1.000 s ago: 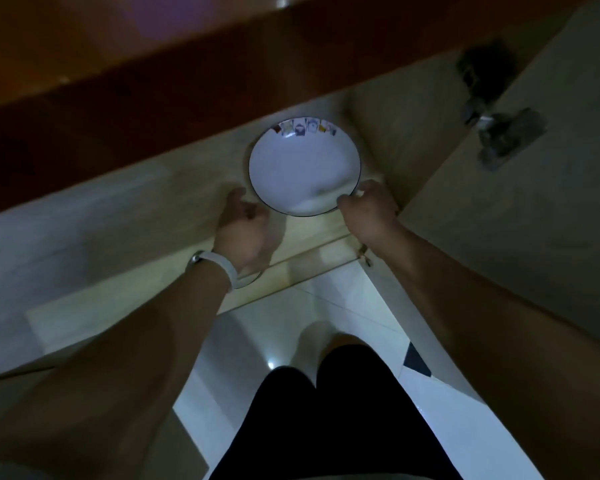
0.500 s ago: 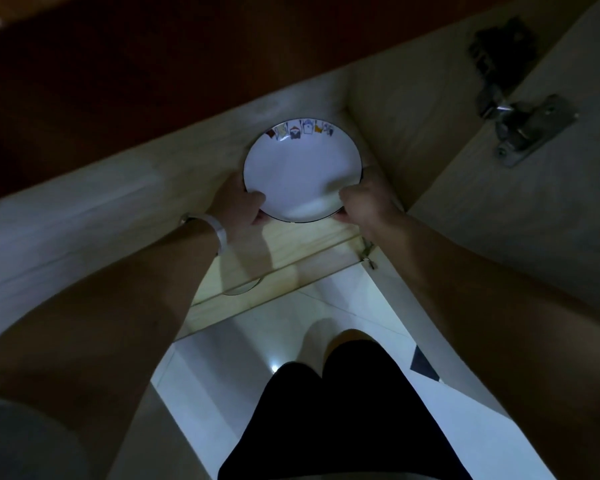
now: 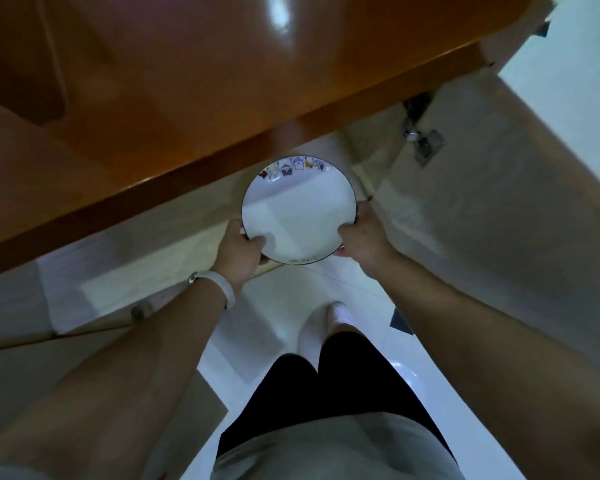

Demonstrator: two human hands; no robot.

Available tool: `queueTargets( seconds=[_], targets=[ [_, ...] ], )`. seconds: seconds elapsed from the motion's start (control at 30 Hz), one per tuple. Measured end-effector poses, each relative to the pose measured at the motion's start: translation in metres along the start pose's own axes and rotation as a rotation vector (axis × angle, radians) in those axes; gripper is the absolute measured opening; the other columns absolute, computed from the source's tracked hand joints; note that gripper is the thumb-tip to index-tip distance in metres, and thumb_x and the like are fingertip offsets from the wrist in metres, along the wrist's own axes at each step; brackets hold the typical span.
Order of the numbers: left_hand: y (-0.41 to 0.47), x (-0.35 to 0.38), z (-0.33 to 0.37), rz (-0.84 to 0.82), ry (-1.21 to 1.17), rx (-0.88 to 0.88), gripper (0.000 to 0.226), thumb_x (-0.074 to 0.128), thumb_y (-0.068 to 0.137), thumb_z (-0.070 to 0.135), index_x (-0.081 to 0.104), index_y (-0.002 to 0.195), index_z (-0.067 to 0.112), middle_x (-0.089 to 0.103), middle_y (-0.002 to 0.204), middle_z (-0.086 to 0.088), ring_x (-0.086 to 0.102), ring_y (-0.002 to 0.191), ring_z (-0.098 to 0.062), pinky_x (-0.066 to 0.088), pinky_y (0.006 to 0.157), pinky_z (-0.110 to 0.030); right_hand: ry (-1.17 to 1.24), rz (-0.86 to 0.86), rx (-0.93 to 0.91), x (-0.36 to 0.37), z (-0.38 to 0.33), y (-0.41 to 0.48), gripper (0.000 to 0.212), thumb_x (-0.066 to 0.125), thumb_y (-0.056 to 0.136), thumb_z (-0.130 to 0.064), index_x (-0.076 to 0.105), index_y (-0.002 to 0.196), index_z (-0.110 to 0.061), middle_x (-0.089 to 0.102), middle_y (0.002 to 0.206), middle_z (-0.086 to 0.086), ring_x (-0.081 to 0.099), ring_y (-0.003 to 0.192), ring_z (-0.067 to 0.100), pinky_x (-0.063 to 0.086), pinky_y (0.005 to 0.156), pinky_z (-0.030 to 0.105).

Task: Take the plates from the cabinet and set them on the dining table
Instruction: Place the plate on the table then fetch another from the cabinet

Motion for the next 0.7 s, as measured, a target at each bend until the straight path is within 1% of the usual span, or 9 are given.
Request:
queueTargets(
  seconds=[0.07, 0.13, 0.27, 0.33, 0.4, 0.5, 0.57, 0.63, 0.7],
  targets=[
    [-0.034, -0.002, 0.002, 0.031, -0.045, -0.018, 0.027, 0.054, 0.093, 0.002, 0.043, 0.114, 0.014, 0.056, 0.112, -0.008, 0.059, 0.101, -0.031, 0.057, 0.065, -0.033, -0.035, 0.014, 0.006, -0.006, -0.001, -0.029, 0.038, 0.041, 0.084, 0.001, 0.048, 0.116, -0.018, 0.057, 0.108, -0.002, 0.058, 0.091, 0.016, 0.055, 0.05, 0.028],
    [-0.067, -0.003, 0.005, 0.039, -0.072, -0.014, 0.027, 0.053, 0.092, 0.0, 0.042, 0.112, 0.014, 0.057, 0.105, -0.005, 0.059, 0.099, -0.029, 0.057, 0.066, -0.033, -0.043, 0.021, -0.001, -0.013, -0.002, -0.056, 0.04, 0.04, 0.083, 0.0, 0.049, 0.117, -0.018, 0.059, 0.106, -0.004, 0.06, 0.093, 0.018, 0.06, 0.055, 0.033],
    [-0.124, -0.014, 0.007, 0.051, -0.095, 0.024, 0.03, 0.054, 0.09, -0.002, 0.047, 0.116, 0.012, 0.061, 0.113, -0.008, 0.061, 0.094, -0.019, 0.058, 0.059, -0.029, -0.065, 0.016, -0.034, -0.023, -0.005, -0.113, 0.039, 0.042, 0.084, -0.002, 0.048, 0.12, -0.016, 0.058, 0.11, 0.001, 0.06, 0.094, 0.018, 0.06, 0.057, 0.033],
    [-0.156, -0.017, 0.011, 0.048, -0.15, 0.056, 0.036, 0.052, 0.092, -0.004, 0.046, 0.123, 0.013, 0.061, 0.112, -0.001, 0.061, 0.097, -0.016, 0.06, 0.062, -0.03, -0.084, 0.016, -0.05, -0.027, -0.008, -0.142, 0.042, 0.042, 0.081, -0.003, 0.05, 0.121, -0.017, 0.06, 0.113, 0.005, 0.061, 0.099, 0.025, 0.062, 0.062, 0.039],
    [-0.19, -0.02, 0.014, 0.05, -0.224, 0.076, 0.038, 0.051, 0.092, -0.005, 0.045, 0.125, 0.013, 0.061, 0.112, 0.002, 0.061, 0.097, -0.014, 0.061, 0.066, -0.031, -0.137, 0.033, -0.087, -0.033, -0.012, -0.172, 0.046, 0.042, 0.076, -0.007, 0.054, 0.119, -0.02, 0.065, 0.109, 0.003, 0.064, 0.1, 0.027, 0.062, 0.07, 0.046],
    [-0.239, -0.029, 0.019, 0.054, -0.218, 0.139, 0.032, 0.054, 0.091, -0.002, 0.048, 0.118, 0.014, 0.065, 0.106, -0.002, 0.063, 0.087, -0.016, 0.055, 0.057, -0.024, -0.21, 0.055, -0.134, -0.041, -0.023, -0.216, 0.044, 0.045, 0.076, -0.01, 0.056, 0.116, -0.024, 0.067, 0.104, -0.003, 0.066, 0.098, 0.023, 0.06, 0.079, 0.049],
    [-0.264, -0.034, 0.023, 0.041, -0.208, 0.175, 0.031, 0.056, 0.089, 0.0, 0.05, 0.113, 0.019, 0.066, 0.102, -0.004, 0.063, 0.08, -0.017, 0.05, 0.053, -0.025, -0.22, 0.083, -0.158, -0.047, -0.03, -0.245, 0.043, 0.046, 0.078, -0.007, 0.056, 0.116, -0.025, 0.067, 0.103, -0.005, 0.066, 0.098, 0.021, 0.059, 0.081, 0.047],
    [-0.285, -0.039, 0.032, 0.024, -0.204, 0.205, 0.03, 0.056, 0.089, 0.001, 0.051, 0.107, 0.025, 0.066, 0.101, -0.003, 0.062, 0.079, -0.017, 0.048, 0.053, -0.027, -0.224, 0.088, -0.18, -0.05, -0.037, -0.272, 0.042, 0.045, 0.081, -0.005, 0.054, 0.118, -0.024, 0.065, 0.104, -0.005, 0.064, 0.097, 0.02, 0.06, 0.077, 0.043],
    [-0.299, -0.041, 0.042, 0.002, -0.195, 0.244, 0.033, 0.054, 0.09, -0.001, 0.05, 0.101, 0.03, 0.066, 0.099, 0.002, 0.061, 0.079, -0.015, 0.05, 0.054, -0.028, -0.209, 0.094, -0.2, -0.053, -0.043, -0.294, 0.043, 0.044, 0.085, -0.005, 0.052, 0.123, -0.023, 0.063, 0.107, -0.004, 0.062, 0.096, 0.019, 0.06, 0.063, 0.031]
  ],
)
Point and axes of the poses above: each hand's wrist, its own y-axis towards the middle knuckle, its own x-axis out of the palm, z = x × y, the point moved 9 cm from there along y, towards the middle knuckle
